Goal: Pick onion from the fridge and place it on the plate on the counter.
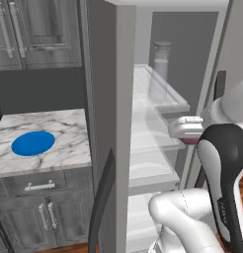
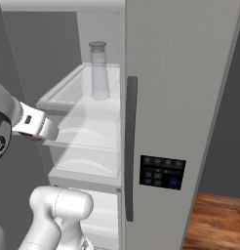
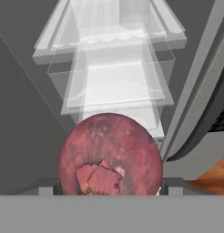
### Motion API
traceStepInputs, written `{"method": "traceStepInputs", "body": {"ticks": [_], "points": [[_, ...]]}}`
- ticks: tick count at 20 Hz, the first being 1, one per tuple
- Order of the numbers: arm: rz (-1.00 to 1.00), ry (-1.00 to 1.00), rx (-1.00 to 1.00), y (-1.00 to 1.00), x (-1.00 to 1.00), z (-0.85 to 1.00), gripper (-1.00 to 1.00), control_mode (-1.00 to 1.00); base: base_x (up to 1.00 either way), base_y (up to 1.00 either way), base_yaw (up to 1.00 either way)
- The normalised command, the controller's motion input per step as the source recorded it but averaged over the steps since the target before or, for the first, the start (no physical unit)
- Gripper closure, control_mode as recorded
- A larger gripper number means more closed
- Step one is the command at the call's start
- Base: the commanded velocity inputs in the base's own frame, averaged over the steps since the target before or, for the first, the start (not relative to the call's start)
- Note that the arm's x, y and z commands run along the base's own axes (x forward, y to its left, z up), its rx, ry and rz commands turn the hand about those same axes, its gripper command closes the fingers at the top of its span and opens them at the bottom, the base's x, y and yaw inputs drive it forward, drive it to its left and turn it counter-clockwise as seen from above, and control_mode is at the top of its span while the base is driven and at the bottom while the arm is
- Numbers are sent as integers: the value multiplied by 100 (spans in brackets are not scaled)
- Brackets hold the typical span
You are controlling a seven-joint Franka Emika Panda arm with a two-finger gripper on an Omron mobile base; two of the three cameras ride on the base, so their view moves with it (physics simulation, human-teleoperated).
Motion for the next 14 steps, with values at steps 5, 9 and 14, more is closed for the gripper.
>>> {"method": "traceStepInputs", "body": {"ticks": [5,9,14], "points": [[4,2,0,0,-36,14,100,-100,0,0,0],[3,0,0,0,-26,0,100,-100,0,0,0],[1,0,-1,0,-23,0,100,-100,0,0,0]]}}
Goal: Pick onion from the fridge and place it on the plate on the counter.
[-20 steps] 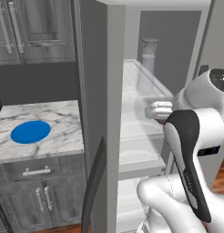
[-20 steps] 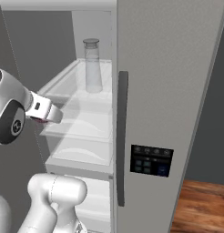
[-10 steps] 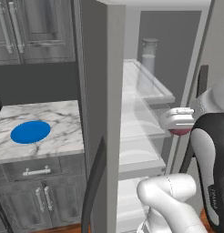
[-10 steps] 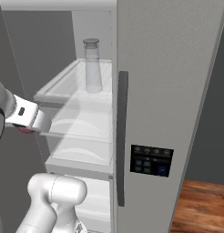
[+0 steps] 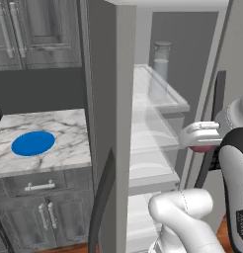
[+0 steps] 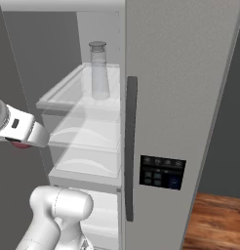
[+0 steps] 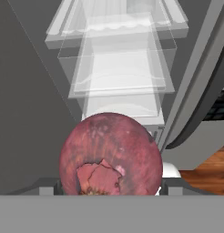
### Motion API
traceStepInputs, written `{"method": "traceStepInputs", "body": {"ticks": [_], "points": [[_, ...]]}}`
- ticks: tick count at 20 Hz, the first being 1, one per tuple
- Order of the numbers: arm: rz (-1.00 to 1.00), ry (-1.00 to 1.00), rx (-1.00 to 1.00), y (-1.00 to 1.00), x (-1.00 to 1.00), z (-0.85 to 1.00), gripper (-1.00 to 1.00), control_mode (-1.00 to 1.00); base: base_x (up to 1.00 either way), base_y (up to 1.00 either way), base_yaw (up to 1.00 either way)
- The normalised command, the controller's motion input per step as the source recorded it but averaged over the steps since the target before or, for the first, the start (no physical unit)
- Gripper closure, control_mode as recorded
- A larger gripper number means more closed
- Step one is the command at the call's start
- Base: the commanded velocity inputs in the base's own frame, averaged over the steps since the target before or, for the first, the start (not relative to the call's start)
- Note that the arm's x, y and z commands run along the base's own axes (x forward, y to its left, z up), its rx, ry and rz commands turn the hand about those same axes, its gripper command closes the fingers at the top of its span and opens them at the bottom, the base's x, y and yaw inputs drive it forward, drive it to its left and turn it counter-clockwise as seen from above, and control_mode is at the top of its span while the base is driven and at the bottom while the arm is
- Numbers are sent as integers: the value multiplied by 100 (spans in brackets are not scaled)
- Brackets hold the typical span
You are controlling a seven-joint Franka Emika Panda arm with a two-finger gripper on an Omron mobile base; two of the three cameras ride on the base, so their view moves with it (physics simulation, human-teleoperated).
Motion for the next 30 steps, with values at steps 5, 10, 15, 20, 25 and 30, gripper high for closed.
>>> {"method": "traceStepInputs", "body": {"ticks": [5,10,15,20,25,30], "points": [[0,0,0,0,-8,0,100,100,-17,2,0],[0,0,0,0,0,0,100,100,-93,-17,0],[0,0,0,0,0,0,100,100,-96,-63,0],[0,0,0,0,0,0,100,100,-60,-83,0],[0,0,0,0,0,0,100,100,-50,-77,18],[0,0,0,0,0,0,100,100,-68,-26,51]]}}
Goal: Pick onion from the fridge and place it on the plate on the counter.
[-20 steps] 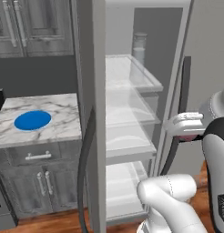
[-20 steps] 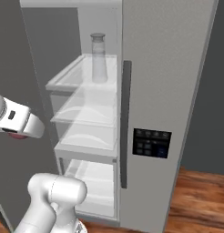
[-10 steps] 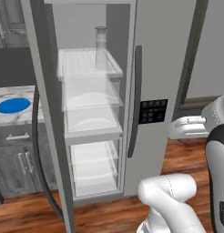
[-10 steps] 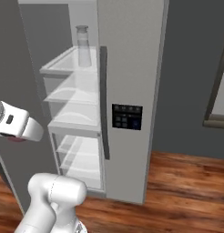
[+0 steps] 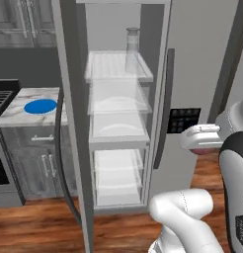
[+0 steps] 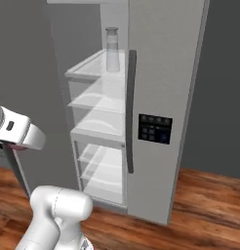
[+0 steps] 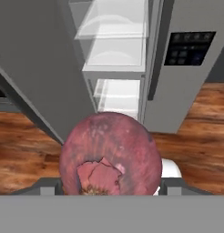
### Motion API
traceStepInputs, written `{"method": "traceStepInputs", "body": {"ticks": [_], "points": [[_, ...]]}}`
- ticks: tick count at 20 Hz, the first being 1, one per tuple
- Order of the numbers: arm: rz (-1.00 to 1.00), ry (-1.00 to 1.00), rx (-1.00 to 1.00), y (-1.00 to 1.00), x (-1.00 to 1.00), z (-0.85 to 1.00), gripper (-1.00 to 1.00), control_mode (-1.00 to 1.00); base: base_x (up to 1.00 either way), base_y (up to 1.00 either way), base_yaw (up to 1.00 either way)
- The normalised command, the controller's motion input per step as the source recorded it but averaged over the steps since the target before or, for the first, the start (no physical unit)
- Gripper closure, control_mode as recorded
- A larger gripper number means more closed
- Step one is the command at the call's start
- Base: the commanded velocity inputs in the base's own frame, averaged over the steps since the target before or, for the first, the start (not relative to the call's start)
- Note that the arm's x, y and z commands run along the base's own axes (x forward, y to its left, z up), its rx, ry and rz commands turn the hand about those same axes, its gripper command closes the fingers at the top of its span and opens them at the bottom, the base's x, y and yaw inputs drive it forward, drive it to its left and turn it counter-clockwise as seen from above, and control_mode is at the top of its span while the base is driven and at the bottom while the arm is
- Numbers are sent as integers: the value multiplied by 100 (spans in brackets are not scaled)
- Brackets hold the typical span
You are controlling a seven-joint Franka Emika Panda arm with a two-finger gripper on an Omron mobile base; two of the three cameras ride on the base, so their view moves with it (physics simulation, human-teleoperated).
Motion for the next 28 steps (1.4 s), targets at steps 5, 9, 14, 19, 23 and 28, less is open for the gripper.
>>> {"method": "traceStepInputs", "body": {"ticks": [5,9,14,19,23,28], "points": [[0,0,0,0,0,0,100,100,-41,-31,67],[0,0,0,0,0,0,100,100,-28,-52,65],[0,0,0,0,0,0,100,100,7,-55,60],[0,0,0,0,0,0,100,100,15,-87,49],[0,0,0,0,0,0,100,100,-6,-58,51],[0,0,0,0,0,0,100,100,-64,-16,58]]}}
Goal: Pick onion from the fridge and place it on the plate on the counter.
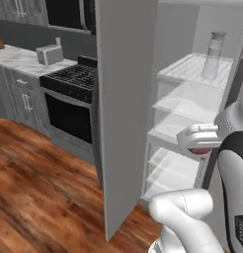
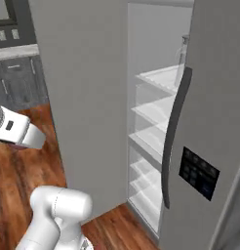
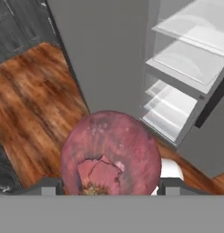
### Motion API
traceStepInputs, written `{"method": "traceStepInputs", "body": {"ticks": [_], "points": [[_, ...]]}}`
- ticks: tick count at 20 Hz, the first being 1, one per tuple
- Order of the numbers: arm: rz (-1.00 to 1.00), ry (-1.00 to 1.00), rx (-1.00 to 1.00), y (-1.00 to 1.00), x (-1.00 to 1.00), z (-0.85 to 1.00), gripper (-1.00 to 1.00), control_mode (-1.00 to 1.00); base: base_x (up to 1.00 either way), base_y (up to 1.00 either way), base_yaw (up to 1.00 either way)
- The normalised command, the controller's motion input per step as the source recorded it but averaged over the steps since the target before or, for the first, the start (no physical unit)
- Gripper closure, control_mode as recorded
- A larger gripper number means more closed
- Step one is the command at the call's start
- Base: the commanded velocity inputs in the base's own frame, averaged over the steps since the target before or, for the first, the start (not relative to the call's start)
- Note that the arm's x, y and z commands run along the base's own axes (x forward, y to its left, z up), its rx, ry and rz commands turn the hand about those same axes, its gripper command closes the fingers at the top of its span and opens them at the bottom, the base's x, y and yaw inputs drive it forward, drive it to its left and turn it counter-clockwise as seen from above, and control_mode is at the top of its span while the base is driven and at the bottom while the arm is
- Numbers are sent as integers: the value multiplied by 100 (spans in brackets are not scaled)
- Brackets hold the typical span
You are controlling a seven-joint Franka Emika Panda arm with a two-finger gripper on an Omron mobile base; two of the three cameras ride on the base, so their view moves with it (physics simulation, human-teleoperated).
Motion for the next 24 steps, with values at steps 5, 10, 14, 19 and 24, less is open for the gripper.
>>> {"method": "traceStepInputs", "body": {"ticks": [5,10,14,19,24], "points": [[0,0,0,0,0,0,100,100,-62,0,63],[0,0,0,0,0,0,100,100,-68,0,59],[0,0,0,0,0,0,100,100,-50,6,60],[0,0,0,0,0,0,100,100,19,0,44],[0,0,0,0,0,0,100,100,70,0,25]]}}
